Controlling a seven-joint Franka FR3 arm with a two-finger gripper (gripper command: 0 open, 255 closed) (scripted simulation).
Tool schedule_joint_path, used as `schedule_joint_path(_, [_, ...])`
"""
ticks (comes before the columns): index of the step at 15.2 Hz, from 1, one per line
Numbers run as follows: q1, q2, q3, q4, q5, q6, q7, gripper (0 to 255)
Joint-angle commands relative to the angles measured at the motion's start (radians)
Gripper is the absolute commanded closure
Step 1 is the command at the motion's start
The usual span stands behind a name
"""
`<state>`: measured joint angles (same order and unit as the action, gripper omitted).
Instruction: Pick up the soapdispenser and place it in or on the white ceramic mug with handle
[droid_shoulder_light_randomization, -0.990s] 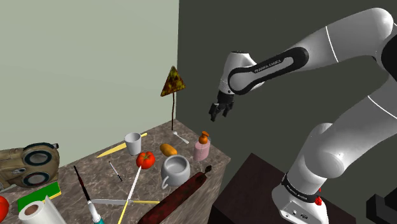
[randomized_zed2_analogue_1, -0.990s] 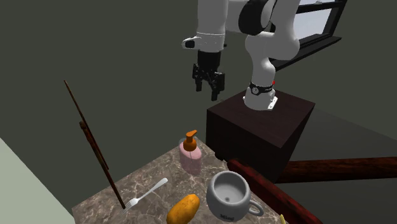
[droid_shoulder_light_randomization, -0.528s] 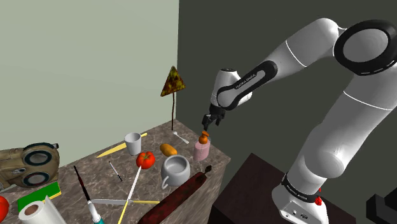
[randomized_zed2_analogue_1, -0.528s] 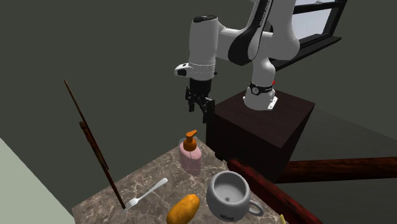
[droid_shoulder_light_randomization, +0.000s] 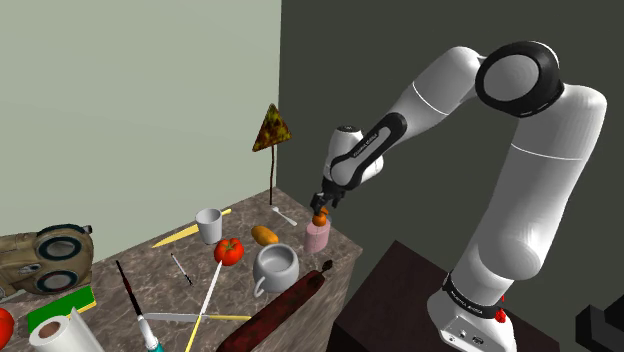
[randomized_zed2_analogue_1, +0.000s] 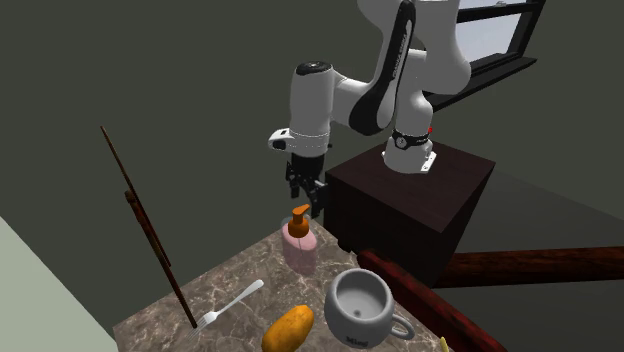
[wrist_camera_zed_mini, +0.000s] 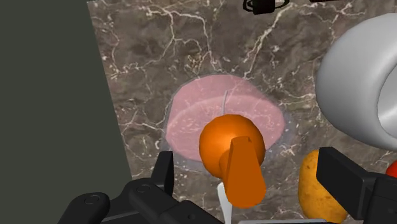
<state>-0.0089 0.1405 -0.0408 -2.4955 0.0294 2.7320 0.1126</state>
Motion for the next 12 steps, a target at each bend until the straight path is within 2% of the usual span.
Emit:
schedule_joint_path(1, [0.0,0.028,0.002,0.002,0.004,0.027,-0.001,0])
schedule_joint_path(10, [0.0,0.052,0.003,0.006,0.007,0.047,-0.003,0])
schedule_joint_path(11, [0.0,0.052,0.003,0.006,0.007,0.047,-0.003,255])
schedule_joint_path(12, [0.0,0.052,0.003,0.006,0.007,0.047,-0.003,255])
